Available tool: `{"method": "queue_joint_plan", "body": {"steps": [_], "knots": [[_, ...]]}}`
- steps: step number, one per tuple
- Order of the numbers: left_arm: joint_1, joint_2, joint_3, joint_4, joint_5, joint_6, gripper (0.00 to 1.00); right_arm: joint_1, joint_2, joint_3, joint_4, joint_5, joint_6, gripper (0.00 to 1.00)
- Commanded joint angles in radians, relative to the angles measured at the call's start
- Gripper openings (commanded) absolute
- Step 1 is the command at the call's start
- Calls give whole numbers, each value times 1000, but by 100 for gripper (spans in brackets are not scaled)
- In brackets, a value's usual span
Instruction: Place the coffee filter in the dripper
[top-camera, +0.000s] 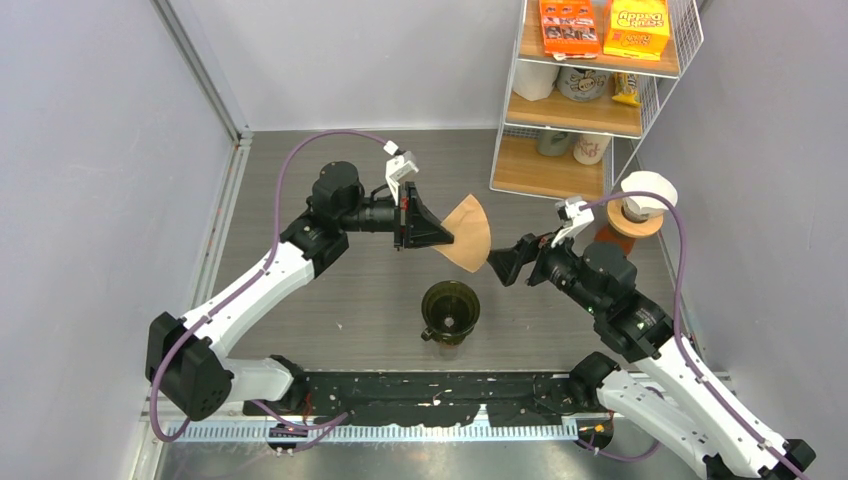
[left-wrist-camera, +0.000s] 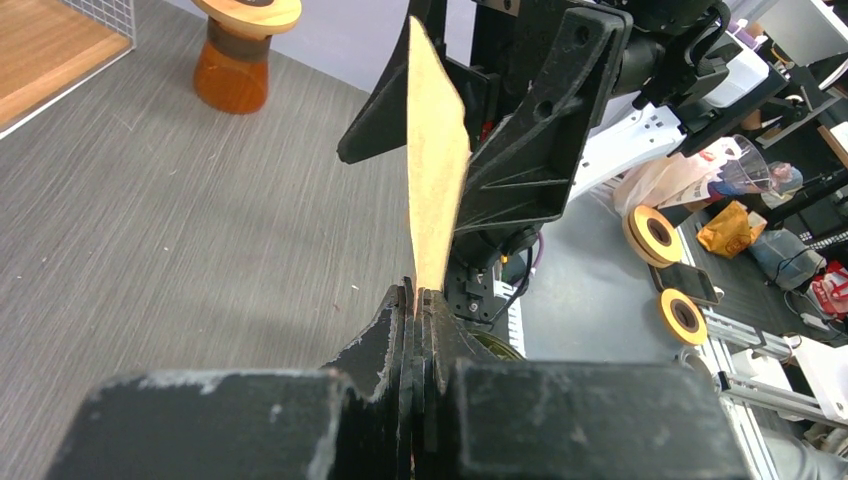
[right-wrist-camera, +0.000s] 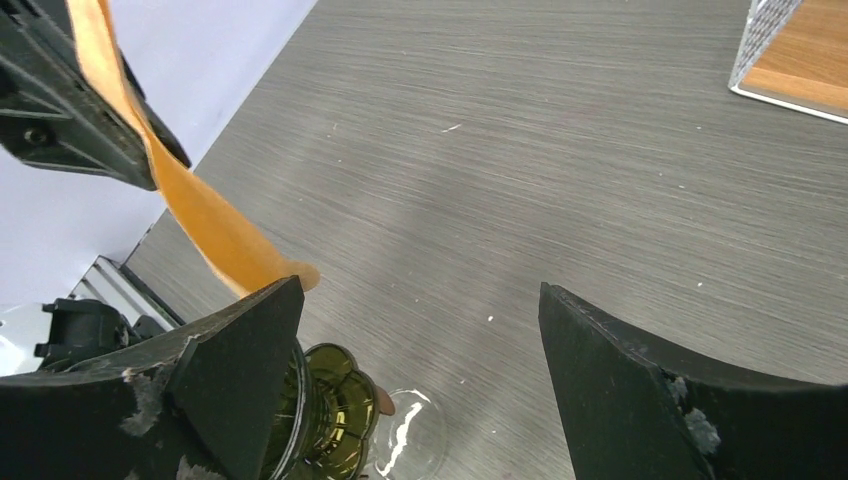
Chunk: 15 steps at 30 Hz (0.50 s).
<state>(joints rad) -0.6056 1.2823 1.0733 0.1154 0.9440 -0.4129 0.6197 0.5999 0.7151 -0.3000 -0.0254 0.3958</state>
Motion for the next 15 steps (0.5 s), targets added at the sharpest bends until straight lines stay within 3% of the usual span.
{"method": "queue_joint_plan", "body": {"steps": [1, 15], "knots": [[6, -6, 38, 31, -3, 1, 0, -2, -28, 4, 57, -40, -5, 94], [5, 7, 32, 60, 26, -6, 0, -2, -25, -13, 157, -118, 16, 94]]}}
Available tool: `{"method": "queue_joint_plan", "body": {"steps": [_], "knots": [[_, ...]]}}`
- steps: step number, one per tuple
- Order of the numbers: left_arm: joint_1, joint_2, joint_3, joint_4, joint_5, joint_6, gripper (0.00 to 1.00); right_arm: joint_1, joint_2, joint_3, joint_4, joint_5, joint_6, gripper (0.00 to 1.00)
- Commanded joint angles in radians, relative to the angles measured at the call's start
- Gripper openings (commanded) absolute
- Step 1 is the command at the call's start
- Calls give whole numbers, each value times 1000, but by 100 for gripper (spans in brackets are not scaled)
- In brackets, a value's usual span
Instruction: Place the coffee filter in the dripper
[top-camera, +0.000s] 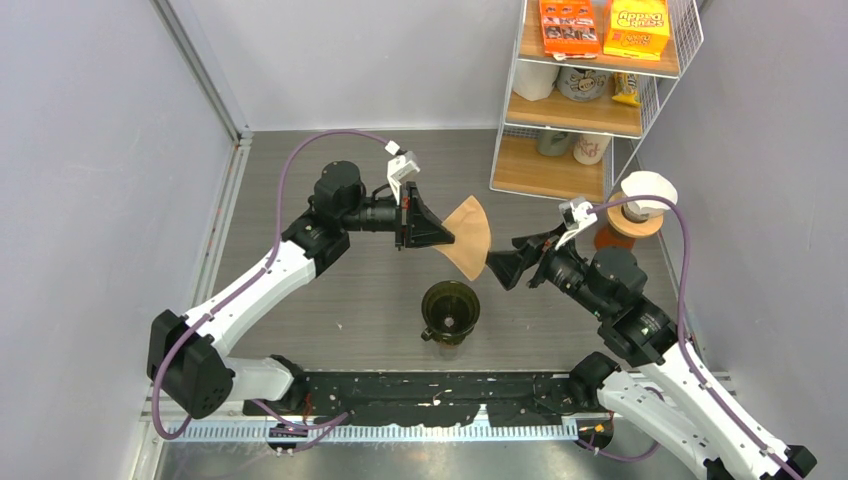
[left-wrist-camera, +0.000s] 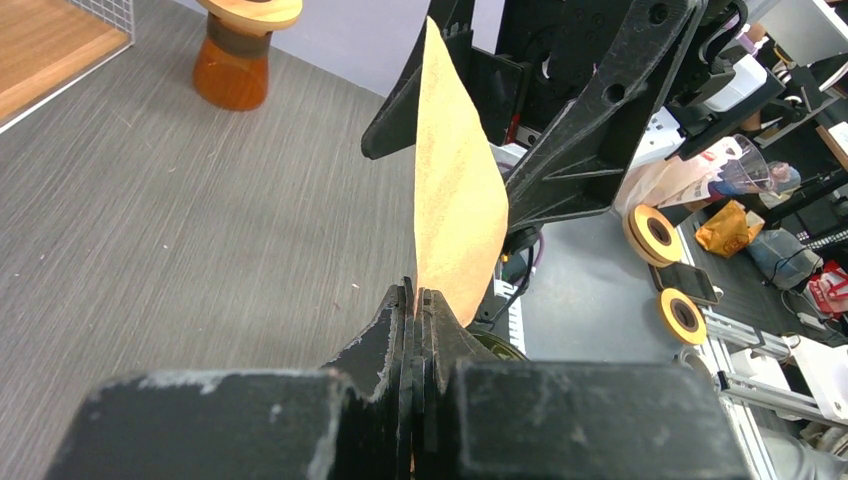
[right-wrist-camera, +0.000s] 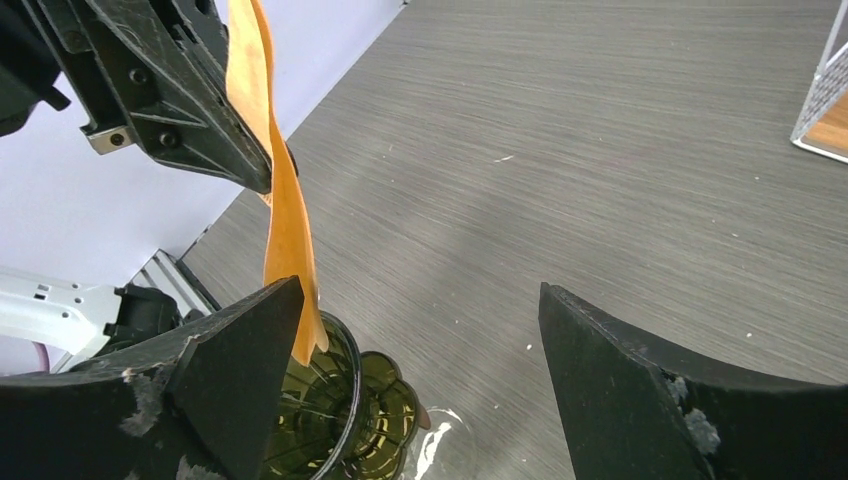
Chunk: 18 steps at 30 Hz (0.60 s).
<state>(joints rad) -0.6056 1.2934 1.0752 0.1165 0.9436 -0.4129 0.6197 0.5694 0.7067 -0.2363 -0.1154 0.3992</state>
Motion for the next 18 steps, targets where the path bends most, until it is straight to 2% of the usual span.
{"method": "queue_joint_plan", "body": {"steps": [1, 7, 18], "knots": [[6, -3, 30, 64, 38, -8, 0, -2, 9, -8, 102, -29, 16, 94], [6, -4, 20, 98, 79, -18, 0, -2, 64, -5, 178, -86, 13, 94], [4, -2, 10, 146, 174, -18, 0, -2, 106, -7, 323, -240, -40, 81]]}}
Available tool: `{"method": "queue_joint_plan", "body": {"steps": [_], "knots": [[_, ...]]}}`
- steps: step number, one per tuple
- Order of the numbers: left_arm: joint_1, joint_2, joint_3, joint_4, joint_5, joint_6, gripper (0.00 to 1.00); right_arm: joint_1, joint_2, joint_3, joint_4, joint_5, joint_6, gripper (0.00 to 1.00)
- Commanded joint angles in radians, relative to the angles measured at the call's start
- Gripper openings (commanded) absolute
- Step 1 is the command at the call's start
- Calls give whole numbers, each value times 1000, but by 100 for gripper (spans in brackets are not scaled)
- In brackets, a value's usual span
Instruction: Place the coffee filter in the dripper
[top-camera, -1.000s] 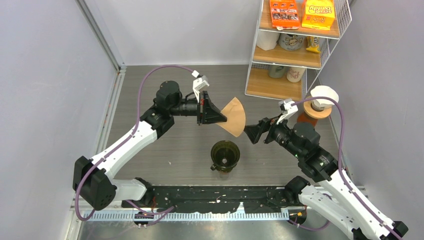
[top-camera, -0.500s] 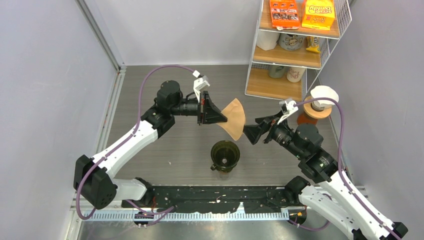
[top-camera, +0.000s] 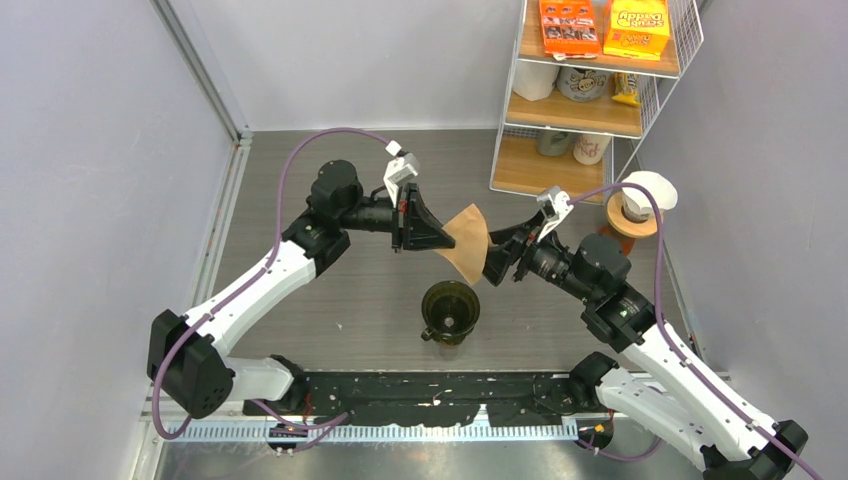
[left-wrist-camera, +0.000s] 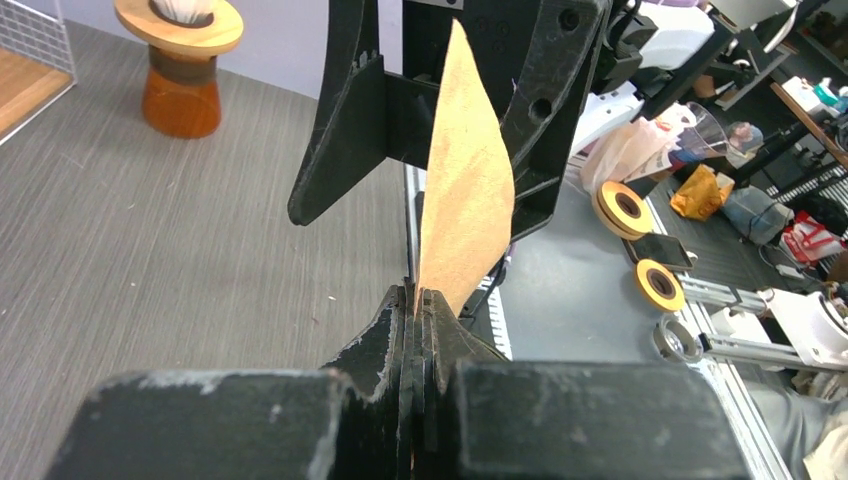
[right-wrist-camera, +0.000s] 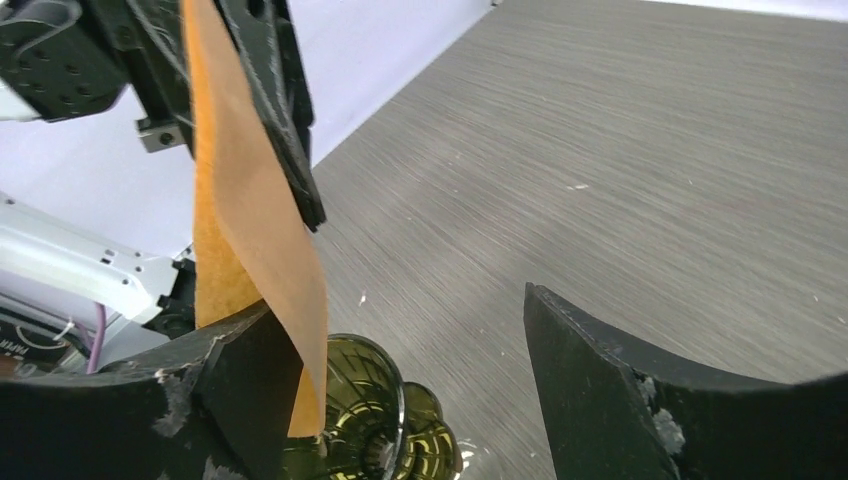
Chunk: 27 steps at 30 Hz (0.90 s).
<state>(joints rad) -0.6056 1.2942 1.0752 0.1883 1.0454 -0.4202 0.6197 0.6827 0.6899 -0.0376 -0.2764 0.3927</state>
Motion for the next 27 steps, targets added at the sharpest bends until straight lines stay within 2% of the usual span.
{"method": "queue_joint_plan", "body": {"steps": [1, 6, 12, 17, 21, 24, 27], "knots": [[4, -2, 9, 78, 81, -11, 0, -2, -8, 12, 127, -87, -37, 80], [4, 0, 6, 87, 95, -10, 0, -2, -14, 12, 140, -88, -58, 72], [5, 8, 11, 88, 97, -17, 0, -1, -4, 3, 213, -135, -42, 58], [5, 8, 6, 89, 84, -18, 0, -2, 8, -9, 288, -205, -23, 39], [6, 13, 11, 94, 77, -27, 0, -2, 19, -17, 341, -281, -3, 27], [4, 17, 11, 111, 83, -43, 0, -2, 35, -17, 360, -305, 6, 23], [4, 18, 7, 124, 82, -55, 0, -2, 55, -17, 377, -309, 14, 13]]}}
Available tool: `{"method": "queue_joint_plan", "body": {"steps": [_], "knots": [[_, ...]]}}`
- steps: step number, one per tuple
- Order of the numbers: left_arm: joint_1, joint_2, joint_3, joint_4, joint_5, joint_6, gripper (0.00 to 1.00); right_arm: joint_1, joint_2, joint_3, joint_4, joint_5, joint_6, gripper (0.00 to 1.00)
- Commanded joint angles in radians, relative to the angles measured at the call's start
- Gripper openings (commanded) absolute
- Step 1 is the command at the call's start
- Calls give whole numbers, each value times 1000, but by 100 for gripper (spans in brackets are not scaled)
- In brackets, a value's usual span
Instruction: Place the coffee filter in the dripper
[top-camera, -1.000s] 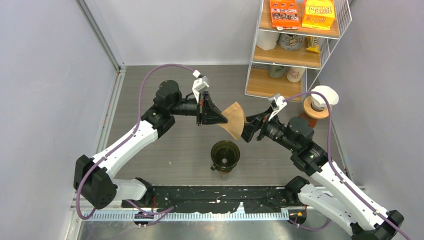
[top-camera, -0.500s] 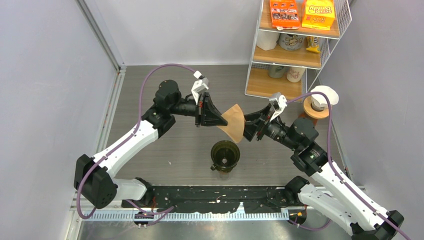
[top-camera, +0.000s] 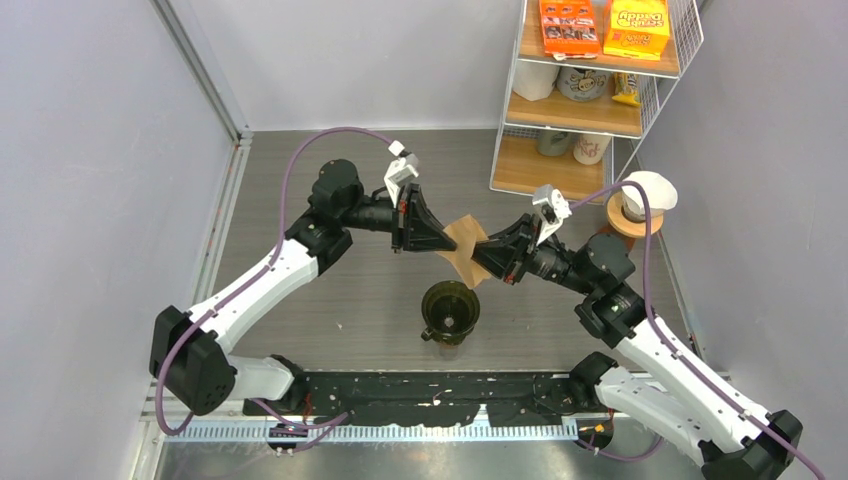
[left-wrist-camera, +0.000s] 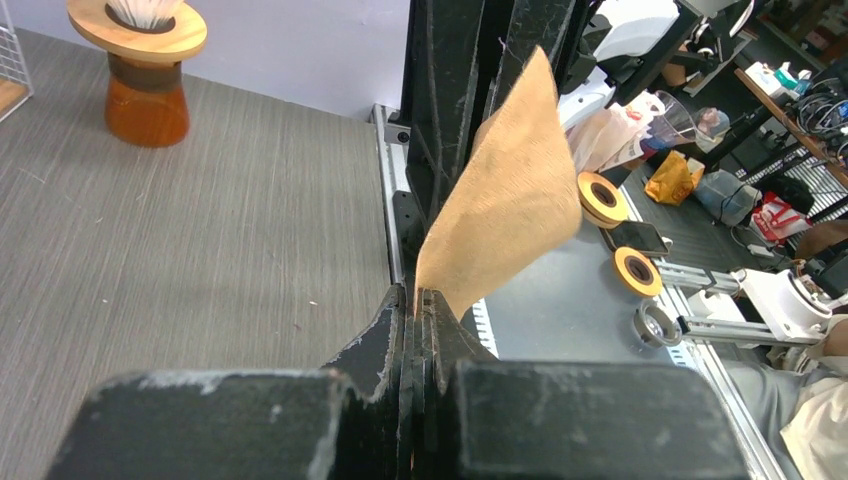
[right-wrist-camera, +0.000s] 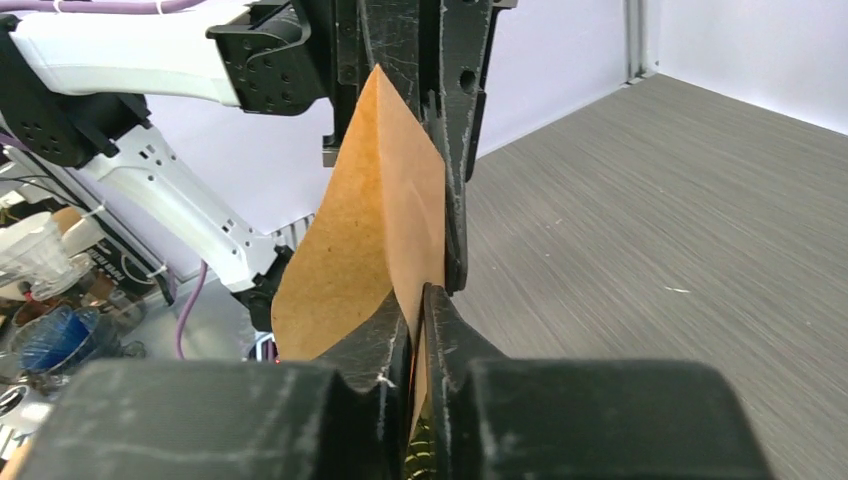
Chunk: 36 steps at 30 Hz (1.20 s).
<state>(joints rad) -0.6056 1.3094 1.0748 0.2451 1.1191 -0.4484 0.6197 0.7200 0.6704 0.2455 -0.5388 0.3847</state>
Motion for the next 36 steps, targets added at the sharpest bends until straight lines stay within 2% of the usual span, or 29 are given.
{"method": "queue_joint_plan", "body": {"steps": [1, 8, 10, 16, 23, 26, 27, 28, 29, 32, 36], "knots": [[5, 3, 5, 70, 9, -29, 0, -2, 20, 4, 103, -52, 24, 8], [5, 15, 11, 94, 13, -55, 0, -1, 46, 4, 166, -70, 58, 5], [4, 21, 19, 88, 13, -58, 3, -1, 45, 7, 168, -54, 66, 5], [7, 16, 35, 13, -29, -24, 24, -3, 26, 59, -49, 113, 7, 5], [8, -19, 57, -136, -154, 43, 49, -3, -19, 83, -177, 278, -37, 5], [8, -47, 85, -289, -302, 116, 65, -3, -28, 96, -248, 341, -50, 5], [9, -58, 91, -333, -356, 132, 75, -3, -30, 105, -287, 390, -52, 5], [8, -71, 93, -362, -406, 146, 94, -3, -26, 112, -307, 418, -49, 5], [7, -89, 95, -384, -445, 153, 99, -3, -23, 124, -340, 482, -45, 5], [-10, -123, 93, -403, -560, 153, 100, -3, 8, 156, -393, 627, -8, 5], [-87, -105, 180, -470, -847, 135, 100, 5, 90, 225, -470, 717, 20, 5]]}}
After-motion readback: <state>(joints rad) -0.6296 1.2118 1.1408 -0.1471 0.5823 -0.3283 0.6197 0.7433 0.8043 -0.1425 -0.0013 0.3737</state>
